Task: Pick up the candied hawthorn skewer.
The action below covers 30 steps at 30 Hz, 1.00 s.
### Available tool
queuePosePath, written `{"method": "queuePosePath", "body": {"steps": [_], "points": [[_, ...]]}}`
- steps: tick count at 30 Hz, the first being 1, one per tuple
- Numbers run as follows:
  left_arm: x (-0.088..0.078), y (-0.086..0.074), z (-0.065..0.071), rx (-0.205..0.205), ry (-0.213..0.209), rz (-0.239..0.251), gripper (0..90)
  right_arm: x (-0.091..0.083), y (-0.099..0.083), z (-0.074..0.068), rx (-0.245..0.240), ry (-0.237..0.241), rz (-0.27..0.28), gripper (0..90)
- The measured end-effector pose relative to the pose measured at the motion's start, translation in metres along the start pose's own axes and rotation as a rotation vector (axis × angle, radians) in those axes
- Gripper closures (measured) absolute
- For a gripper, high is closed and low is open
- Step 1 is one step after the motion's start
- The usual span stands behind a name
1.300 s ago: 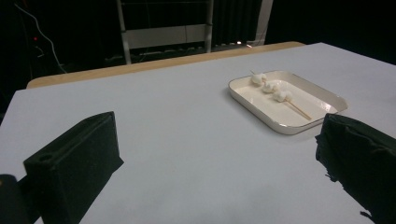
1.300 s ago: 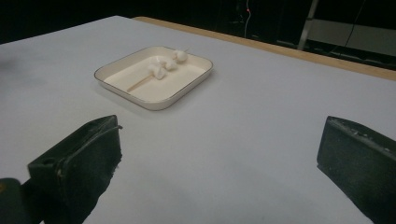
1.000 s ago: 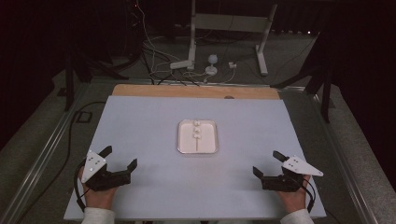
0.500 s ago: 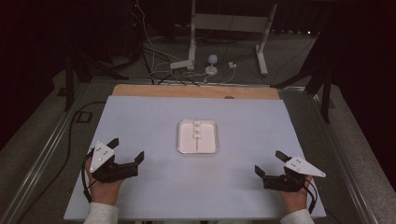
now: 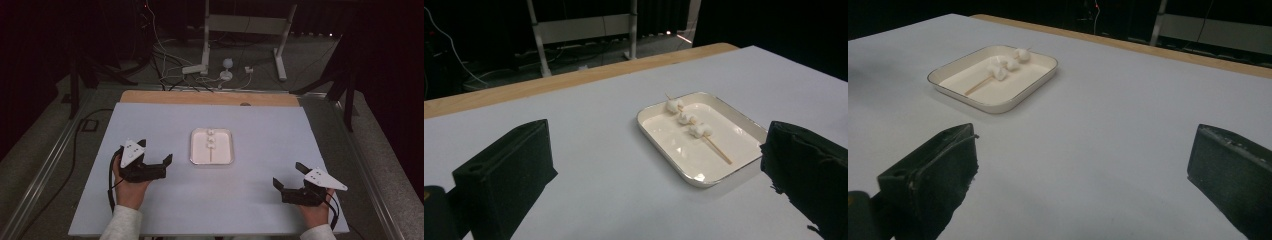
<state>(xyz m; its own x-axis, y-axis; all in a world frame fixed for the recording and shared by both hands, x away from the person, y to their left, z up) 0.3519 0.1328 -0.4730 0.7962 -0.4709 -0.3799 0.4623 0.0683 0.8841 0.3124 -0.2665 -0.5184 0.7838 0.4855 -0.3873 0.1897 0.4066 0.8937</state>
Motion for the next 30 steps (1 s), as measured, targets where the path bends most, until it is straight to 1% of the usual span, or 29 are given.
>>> {"method": "queuePosePath", "body": {"steps": [4,5,6,13,16,20,25,27,30], "points": [[0.009,0.001,0.004,-0.003,-0.003,-0.011,1.2,0.001,0.0,-0.001,-0.001,0.002,-0.001,0.0],[0.014,0.001,0.006,-0.006,-0.006,-0.015,1.2,0.001,0.0,-0.001,-0.002,0.003,-0.001,0.0],[0.014,0.001,0.006,-0.006,-0.006,-0.015,1.2,0.001,0.0,-0.001,-0.002,0.003,-0.001,0.0],[0.029,0.003,0.016,-0.002,-0.016,-0.024,1.2,0.001,-0.001,0.0,0.002,0.001,-0.002,0.0],[0.036,0.003,0.018,-0.006,-0.016,-0.029,1.2,0.001,-0.001,0.0,0.003,0.002,-0.004,0.0],[0.045,0.002,0.021,-0.018,-0.016,-0.036,1.2,0.001,-0.002,0.0,0.006,0.002,-0.005,0.0],[0.056,-0.001,0.024,-0.006,-0.012,-0.058,1.2,0.002,-0.002,0.0,0.005,0.003,-0.007,0.0],[0.062,-0.003,0.026,-0.006,-0.011,-0.066,1.2,0.002,-0.002,0.0,0.006,0.003,-0.008,0.0],[0.066,-0.004,0.028,-0.009,-0.012,-0.072,1.2,0.002,-0.002,0.0,0.007,0.003,-0.008,0.0]]}}
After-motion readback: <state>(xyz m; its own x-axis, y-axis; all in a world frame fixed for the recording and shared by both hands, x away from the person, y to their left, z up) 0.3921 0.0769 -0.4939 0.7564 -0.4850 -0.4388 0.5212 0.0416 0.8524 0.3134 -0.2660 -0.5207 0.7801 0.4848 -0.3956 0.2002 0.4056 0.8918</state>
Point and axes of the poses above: each handheld gripper's, and its own axes: x roughly forward along the jaws, y roughly out of its top, z roughly to its right, the point moved 9 cm from there along x, roughly forward along the jaws, and after that the axes turned 15 degrees about -x, right-handed, at the moved point
